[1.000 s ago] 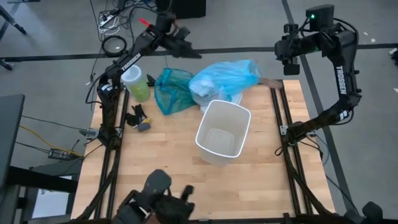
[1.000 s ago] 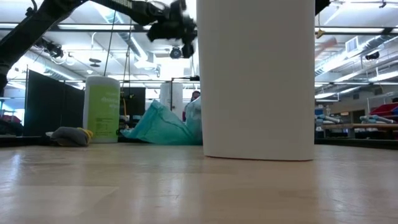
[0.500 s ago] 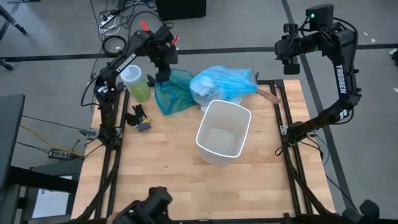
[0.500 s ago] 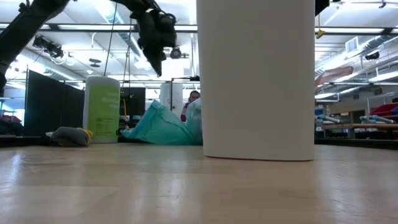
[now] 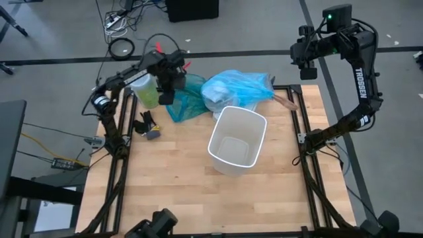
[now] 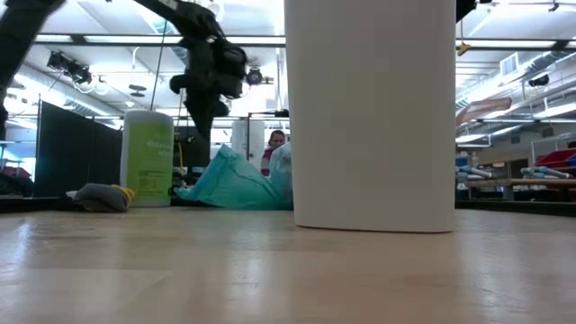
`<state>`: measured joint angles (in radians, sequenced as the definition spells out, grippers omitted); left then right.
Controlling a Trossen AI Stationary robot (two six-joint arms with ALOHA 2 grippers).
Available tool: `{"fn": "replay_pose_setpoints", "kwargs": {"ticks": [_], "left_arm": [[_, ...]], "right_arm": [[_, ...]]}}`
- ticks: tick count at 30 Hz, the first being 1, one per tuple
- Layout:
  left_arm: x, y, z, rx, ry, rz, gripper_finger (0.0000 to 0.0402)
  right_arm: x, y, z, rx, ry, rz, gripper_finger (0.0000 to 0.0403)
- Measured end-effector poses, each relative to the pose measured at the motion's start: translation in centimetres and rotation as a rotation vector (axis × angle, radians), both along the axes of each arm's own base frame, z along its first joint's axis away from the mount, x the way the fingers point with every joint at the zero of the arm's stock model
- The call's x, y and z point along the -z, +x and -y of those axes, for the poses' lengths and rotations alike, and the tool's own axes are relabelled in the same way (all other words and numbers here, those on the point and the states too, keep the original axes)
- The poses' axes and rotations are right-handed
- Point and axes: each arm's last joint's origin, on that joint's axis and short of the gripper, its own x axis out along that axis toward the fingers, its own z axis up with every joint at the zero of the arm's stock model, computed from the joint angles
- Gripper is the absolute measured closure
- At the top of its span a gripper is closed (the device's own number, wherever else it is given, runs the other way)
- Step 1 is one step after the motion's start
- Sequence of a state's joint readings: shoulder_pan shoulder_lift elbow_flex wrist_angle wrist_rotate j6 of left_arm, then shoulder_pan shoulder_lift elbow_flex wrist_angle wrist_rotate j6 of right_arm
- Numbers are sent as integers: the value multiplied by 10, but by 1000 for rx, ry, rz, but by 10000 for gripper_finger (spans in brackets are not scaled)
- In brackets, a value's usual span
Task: Place trash/remove bag and relplace
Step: Insert the blue trash bag into the white trash bin
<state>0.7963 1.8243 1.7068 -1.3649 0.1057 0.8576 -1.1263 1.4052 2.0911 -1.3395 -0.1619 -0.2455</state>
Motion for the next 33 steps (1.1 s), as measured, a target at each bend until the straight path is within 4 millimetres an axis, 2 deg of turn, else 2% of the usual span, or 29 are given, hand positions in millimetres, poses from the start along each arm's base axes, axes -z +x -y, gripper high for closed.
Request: {"fn": "replay_pose_setpoints", "kwargs": {"ticks": [3,9,14,19,26,29,31,33], "left_arm": [[-2,-8,3,-12,43,89,351],[9,-5,3,-5,128,275,350],[34,-9,10,-1,13,250,336],[41,-19,11,-31,-42,204,323],[40,-27,0,-58,31,167,320],[32,-38,-5,-91,62,126,321],[19,-45,-6,-110,49,228,326],[-3,-53,-6,-136,35,429,335]], "right_arm": [[0,0,0,1,-6,3,216],[-1,0,1,3,-12,10,215],[-1,1,0,-15,3,22,213],[-1,1,0,-14,4,32,213],[-2,2,1,-25,0,44,212],[-2,2,1,-25,0,44,212],[-2,2,1,-26,0,44,212],[-2,2,1,-26,1,44,213]]}}
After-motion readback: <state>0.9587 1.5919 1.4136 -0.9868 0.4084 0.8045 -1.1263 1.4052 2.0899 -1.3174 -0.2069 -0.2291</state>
